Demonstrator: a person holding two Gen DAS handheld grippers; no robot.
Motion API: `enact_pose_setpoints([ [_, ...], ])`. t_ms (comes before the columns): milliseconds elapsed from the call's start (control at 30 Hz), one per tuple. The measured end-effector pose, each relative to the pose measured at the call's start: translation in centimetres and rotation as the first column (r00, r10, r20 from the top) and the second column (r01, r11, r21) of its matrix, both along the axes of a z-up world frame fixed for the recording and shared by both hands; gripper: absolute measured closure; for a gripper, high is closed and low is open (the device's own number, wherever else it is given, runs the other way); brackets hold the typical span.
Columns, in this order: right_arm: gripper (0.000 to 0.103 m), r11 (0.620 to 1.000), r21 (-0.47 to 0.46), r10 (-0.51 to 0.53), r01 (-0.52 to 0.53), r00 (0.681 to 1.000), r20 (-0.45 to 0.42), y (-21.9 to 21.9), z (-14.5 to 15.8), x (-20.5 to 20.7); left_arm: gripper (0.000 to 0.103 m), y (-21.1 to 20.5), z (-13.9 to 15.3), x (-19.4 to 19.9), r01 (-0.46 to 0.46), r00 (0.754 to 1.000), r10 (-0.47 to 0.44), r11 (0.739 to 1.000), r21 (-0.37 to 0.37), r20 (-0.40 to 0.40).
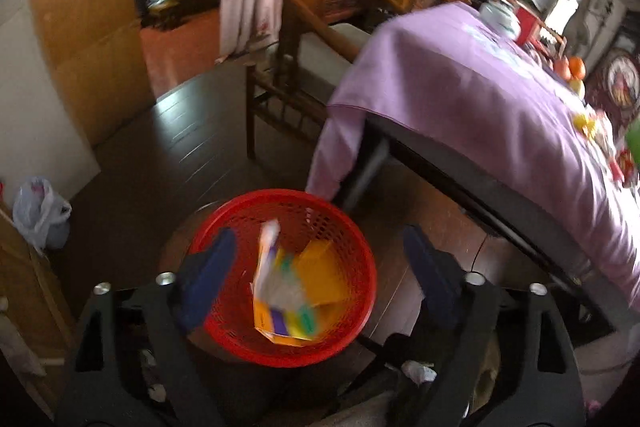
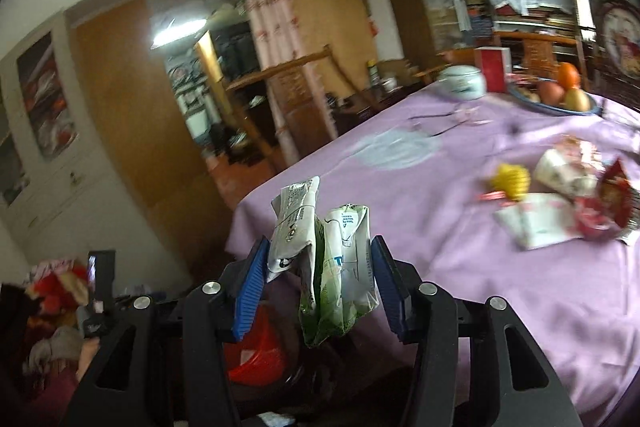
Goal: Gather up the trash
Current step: 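Carry both items to the red wastebasket and open both tools over it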
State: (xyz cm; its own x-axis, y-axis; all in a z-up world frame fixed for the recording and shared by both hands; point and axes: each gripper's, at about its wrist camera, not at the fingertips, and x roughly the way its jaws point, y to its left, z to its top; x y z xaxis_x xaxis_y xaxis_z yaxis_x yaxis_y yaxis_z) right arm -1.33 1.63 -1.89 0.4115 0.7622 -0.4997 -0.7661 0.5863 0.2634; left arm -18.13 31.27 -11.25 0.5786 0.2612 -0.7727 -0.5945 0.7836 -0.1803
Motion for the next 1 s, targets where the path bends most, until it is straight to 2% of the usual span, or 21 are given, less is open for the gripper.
enact_pose_setpoints([
  [100,0.051,0.997,-0.045,0.062,-0.062,0.998,-0.004,3.0,-0.4,-1.7,0.014,1.4,0.4,-0.8,-0.045,0.998,0.045,0.999,-0.004,0.047],
  [267,0.049,0.976,-0.122,0.176,-0.181,0.983,-0.044,8.1,-1.8,-4.7,0.009,3.9,1.5,-3.2,-0.171,0.981,0.166,0.984,0.041,0.104],
  [467,0.048,0.922,-0.202,0.313,-0.329,0.944,-0.107,15.6,-4.2,-7.8,0.008,7.2,1.4,-6.1,-0.284,0.956,0.274,0.955,0.085,0.108],
  [500,0.046,0.913,-0.213,0.331,-0.347,0.937,-0.11,16.7,-4.5,-8.0,0.008,7.5,1.2,-6.4,-0.295,0.952,0.285,0.951,0.091,0.108],
  [567,0.036,0.892,-0.229,0.372,-0.391,0.92,-0.122,19.4,-5.1,-8.8,0.008,8.1,1.1,-7.2,-0.315,0.947,0.304,0.943,0.104,0.106],
  [633,0.026,0.883,-0.244,0.383,-0.401,0.916,-0.119,21.5,-5.7,-9.0,0.008,8.7,1.0,-7.5,-0.329,0.942,0.318,0.938,0.11,0.103],
  [667,0.025,0.88,-0.261,0.38,-0.397,0.918,-0.116,22.5,-6.1,-9.2,0.008,8.8,1.0,-7.7,-0.332,0.941,0.322,0.937,0.107,0.105],
  [833,0.023,0.868,-0.238,0.394,-0.435,0.897,-0.201,23.2,-7.3,-9.1,0.007,9.3,1.0,-7.9,-0.335,0.939,0.323,0.938,0.092,0.121],
  [1000,0.022,0.857,-0.223,0.42,-0.464,0.881,-0.22,24.3,-8.0,-9.2,0.007,9.4,0.8,-7.7,-0.332,0.938,0.322,0.941,0.064,0.13],
])
